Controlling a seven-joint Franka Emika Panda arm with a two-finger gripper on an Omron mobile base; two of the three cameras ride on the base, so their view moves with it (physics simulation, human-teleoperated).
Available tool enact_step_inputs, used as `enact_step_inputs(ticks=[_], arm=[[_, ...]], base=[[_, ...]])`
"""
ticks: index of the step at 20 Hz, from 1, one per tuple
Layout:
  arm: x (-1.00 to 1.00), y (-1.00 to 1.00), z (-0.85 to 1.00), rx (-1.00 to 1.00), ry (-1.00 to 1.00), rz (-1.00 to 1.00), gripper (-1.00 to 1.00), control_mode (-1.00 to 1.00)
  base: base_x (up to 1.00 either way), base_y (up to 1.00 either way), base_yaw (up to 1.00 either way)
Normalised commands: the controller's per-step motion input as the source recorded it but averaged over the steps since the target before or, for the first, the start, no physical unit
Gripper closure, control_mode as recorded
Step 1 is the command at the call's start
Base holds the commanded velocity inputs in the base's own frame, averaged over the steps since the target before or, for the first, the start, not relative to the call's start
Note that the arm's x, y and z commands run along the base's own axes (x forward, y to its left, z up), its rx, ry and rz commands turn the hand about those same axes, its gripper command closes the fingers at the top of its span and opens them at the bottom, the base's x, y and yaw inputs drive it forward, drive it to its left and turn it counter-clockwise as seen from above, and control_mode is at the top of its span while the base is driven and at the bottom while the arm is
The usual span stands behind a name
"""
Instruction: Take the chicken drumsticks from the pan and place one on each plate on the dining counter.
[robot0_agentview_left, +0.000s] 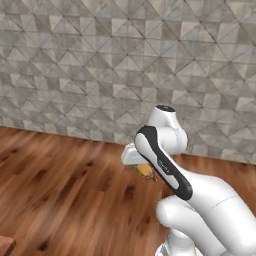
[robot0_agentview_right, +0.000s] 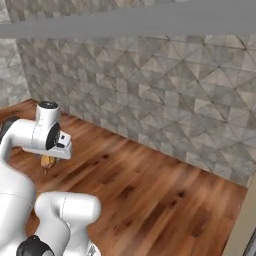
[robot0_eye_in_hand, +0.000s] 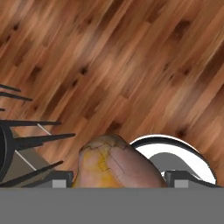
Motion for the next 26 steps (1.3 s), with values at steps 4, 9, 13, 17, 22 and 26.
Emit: enact_step_inputs(ticks=[4, 9, 13, 17, 22, 26], arm=[[0.0, 0.0, 0.0, 0.0, 0.0, 0.0, 1.0, 1.0], [0.0, 0.0, 0.0, 0.0, 0.0, 0.0, 1.0, 1.0], [0.0, 0.0, 0.0, 0.0, 0.0, 0.0, 1.0, 1.0], [0.0, 0.0, 0.0, 0.0, 0.0, 0.0, 1.0, 1.0], [0.0, 0.0, 0.0, 0.0, 0.0, 0.0, 1.0, 1.0], [0.0, 0.0, 0.0, 0.0, 0.0, 0.0, 1.0, 1.0]], base=[[1.0, 0.01, 0.44], [0.99, 0.0, 0.6], [0.99, 0.0, 0.62], [1.0, 0.0, 0.54], [1.0, 0.01, 0.45], [1.0, 0.0, 0.41]])
